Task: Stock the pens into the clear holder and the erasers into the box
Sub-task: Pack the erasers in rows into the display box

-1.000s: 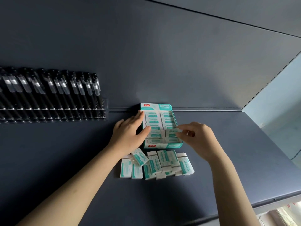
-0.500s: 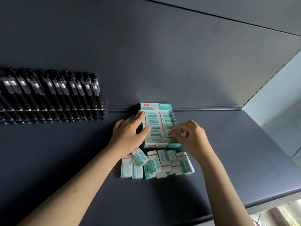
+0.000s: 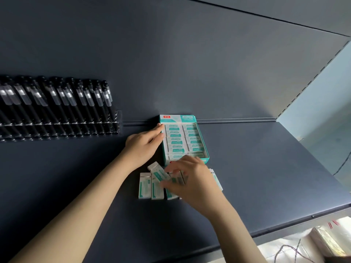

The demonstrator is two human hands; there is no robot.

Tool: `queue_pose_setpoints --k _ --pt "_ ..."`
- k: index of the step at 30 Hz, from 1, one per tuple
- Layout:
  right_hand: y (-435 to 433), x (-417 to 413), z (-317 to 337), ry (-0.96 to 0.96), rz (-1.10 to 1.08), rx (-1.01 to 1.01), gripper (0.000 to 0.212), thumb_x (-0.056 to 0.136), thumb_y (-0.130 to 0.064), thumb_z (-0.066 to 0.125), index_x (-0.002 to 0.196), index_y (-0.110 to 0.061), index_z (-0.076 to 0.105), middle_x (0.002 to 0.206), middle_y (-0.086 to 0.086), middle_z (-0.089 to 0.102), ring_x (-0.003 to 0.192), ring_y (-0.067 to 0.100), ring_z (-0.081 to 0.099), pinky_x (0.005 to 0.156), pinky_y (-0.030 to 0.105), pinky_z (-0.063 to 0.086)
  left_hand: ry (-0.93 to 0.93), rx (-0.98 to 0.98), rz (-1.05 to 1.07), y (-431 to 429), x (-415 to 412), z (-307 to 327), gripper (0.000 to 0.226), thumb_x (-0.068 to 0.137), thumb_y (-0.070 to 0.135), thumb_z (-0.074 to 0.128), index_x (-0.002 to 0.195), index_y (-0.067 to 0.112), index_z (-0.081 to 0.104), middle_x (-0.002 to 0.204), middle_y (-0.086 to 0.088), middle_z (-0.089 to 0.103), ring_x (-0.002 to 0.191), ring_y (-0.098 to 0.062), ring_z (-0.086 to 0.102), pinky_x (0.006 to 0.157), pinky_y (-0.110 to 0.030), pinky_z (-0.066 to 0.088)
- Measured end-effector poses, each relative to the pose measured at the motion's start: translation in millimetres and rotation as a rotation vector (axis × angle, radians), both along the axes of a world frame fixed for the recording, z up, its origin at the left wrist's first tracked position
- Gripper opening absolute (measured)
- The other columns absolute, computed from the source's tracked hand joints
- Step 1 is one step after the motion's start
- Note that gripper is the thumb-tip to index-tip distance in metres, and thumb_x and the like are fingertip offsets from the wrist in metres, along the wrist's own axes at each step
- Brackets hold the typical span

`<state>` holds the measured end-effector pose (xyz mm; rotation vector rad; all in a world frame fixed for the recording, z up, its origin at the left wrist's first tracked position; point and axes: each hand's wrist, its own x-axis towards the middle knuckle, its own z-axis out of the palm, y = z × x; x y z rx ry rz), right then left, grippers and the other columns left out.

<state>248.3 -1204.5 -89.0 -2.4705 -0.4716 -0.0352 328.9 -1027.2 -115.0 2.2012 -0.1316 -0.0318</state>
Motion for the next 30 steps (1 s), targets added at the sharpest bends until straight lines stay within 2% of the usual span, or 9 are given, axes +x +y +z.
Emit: queue_pose_setpoints --k 3,9,12,14,17,20,25,27,30 --pt "5 -1 -2 0.019 -0.009 -0.094 0.035 0.078 -0.052 0.074 0.108 -0.034 0.069 0.101 -0.018 0.053 0.096 0.007 0.044 0.081 0.024 0.045 0.032 -0.059 -0.014 5 2 -3 0.042 0.103 0.042 0.040 0.144 0.036 0.045 0.149 0.020 0.040 0.140 -0.002 0.033 0.120 -0.030 0.022" --pt "8 2 -2 0.016 -0.053 -0.064 0.031 0.079 -0.039 0.078 0.107 -0.029 0.071 0.098 -0.016 0.047 0.098 0.012 0.049 0.080 0.028 0.047 0.023 -0.047 -0.027 5 1 -2 0.045 0.102 0.042 0.041 0.146 0.033 0.042 0.151 0.017 0.037 0.142 -0.002 0.029 0.121 -0.030 0.019" --pt "7 2 -1 0.065 -0.045 -0.065 0.028 0.081 -0.035 0.077 0.108 -0.031 0.069 0.103 -0.016 0.049 0.100 0.009 0.049 0.082 0.027 0.050 0.036 -0.051 -0.033 5 1 -1 0.045 0.102 0.044 0.041 0.146 0.034 0.041 0.152 0.017 0.036 0.142 -0.003 0.030 0.121 -0.031 0.020" --pt "4 2 -1 0.097 -0.059 0.017 0.027 0.082 -0.028 0.077 0.108 -0.031 0.069 0.105 -0.017 0.051 0.098 0.007 0.053 0.079 0.021 0.053 0.045 -0.053 -0.036 5 1 -1 0.046 0.102 0.045 0.040 0.146 0.035 0.041 0.152 0.017 0.036 0.142 -0.005 0.030 0.121 -0.033 0.020" --pt "-8 3 3 0.083 -0.107 0.217 0.026 0.081 -0.016 0.078 0.104 -0.026 0.070 0.104 -0.015 0.058 0.089 0.000 0.054 0.067 0.011 0.047 0.048 -0.053 -0.043 5 2 -2 0.045 0.102 0.045 0.040 0.146 0.035 0.040 0.152 0.018 0.036 0.143 -0.005 0.030 0.121 -0.034 0.020" --pt "-25 12 10 0.026 -0.166 0.288 0.028 0.082 -0.013 0.076 0.106 -0.026 0.071 0.104 -0.014 0.063 0.085 0.000 0.057 0.063 0.009 0.044 0.045 -0.059 -0.047 6 2 -2 0.045 0.102 0.043 0.039 0.146 0.033 0.040 0.152 0.017 0.036 0.143 -0.005 0.028 0.122 -0.034 0.019" --pt "-44 31 13 -0.035 -0.220 0.239 0.029 0.083 -0.010 0.075 0.109 -0.024 0.072 0.101 -0.017 0.060 0.085 -0.005 0.056 0.067 0.009 0.045 0.033 -0.018 -0.031 4 1 -1 0.047 0.101 0.041 0.043 0.147 0.034 0.038 0.153 0.017 0.034 0.143 -0.004 0.027 0.121 -0.027 0.014" --pt "-47 36 11 -0.010 -0.223 0.228 0.028 0.084 -0.011 0.074 0.108 -0.025 0.072 0.102 -0.015 0.061 0.086 -0.005 0.055 0.069 0.009 0.046 0.020 0.028 -0.035 4 0 0 0.049 0.101 0.041 0.044 0.149 0.034 0.036 0.153 0.018 0.032 0.141 -0.004 0.029 0.116 -0.019 0.013" --pt "-45 41 8 0.034 -0.212 0.219 0.024 0.086 -0.012 0.072 0.102 -0.030 0.070 0.104 -0.014 0.062 0.087 -0.009 0.053 0.067 0.007 0.045 0.012 0.044 -0.038 4 1 1 0.050 0.100 0.041 0.045 0.149 0.033 0.035 0.154 0.019 0.031 0.138 -0.003 0.034 0.109 -0.016 0.016"
